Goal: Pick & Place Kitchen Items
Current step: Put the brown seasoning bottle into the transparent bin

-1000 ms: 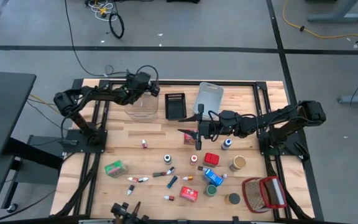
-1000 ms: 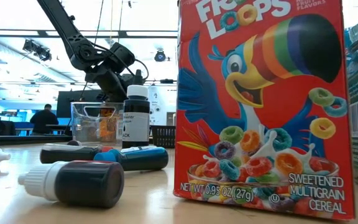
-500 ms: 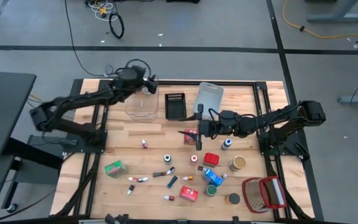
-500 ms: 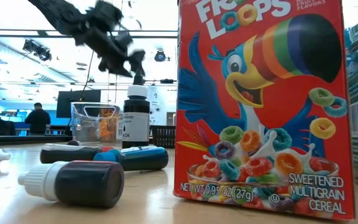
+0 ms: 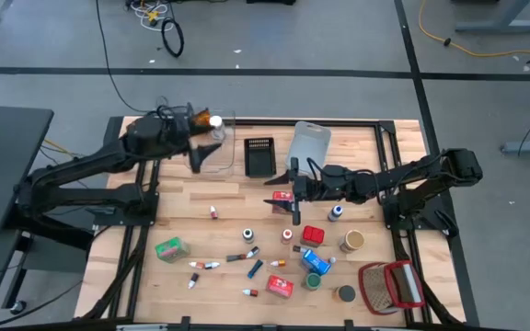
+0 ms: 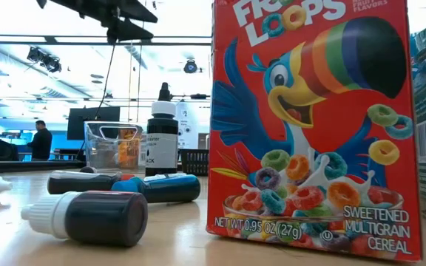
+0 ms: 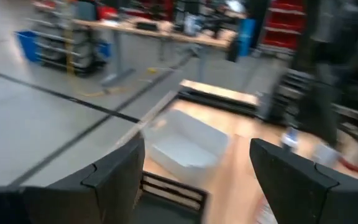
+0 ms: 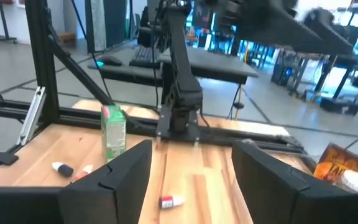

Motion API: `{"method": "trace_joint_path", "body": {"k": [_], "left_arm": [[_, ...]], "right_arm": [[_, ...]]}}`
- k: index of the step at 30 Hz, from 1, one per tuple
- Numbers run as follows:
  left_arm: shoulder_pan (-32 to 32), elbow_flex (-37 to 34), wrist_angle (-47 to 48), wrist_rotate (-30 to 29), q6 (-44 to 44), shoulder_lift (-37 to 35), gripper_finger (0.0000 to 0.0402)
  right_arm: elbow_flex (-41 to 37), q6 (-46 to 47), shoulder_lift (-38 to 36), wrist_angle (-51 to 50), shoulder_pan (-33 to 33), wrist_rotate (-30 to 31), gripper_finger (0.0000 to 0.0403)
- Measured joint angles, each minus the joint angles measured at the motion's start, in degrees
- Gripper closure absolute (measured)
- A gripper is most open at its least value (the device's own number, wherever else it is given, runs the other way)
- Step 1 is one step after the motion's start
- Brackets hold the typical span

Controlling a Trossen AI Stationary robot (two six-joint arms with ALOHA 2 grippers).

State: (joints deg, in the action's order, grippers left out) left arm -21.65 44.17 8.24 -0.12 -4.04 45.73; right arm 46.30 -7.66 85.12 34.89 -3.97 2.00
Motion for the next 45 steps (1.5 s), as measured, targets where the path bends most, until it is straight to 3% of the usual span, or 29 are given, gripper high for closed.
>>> {"method": "trace_joint_path", "body": {"k": [8,20,33,41,45], "left_arm": [[8.6,-6.3,-0.9,1.3,-1.3,-1.6,0.01],[16.3,-15.7,-10.9,1.3,-2.2,-1.6,0.01],[18.8,-16.6,-12.1,1.2,-1.3,-1.6,0.01],[18.8,-16.6,-12.8,1.2,-1.3,-1.6,0.01],[18.8,-16.6,-13.4,1.2,0.1,-1.6,0.01]], "right_arm": [[0.0,-0.3,0.0,-2.3,-2.4,0.1,0.0179],[0.0,1.7,0.0,-3.2,-5.6,0.1,0.0179],[0.0,5.5,0.0,-3.9,-8.7,0.1,0.0179],[0.0,0.9,-1.0,-3.4,-11.4,0.2,0.0179],[0.0,-0.3,-4.0,-4.2,-12.2,5.4,0.0176]]}}
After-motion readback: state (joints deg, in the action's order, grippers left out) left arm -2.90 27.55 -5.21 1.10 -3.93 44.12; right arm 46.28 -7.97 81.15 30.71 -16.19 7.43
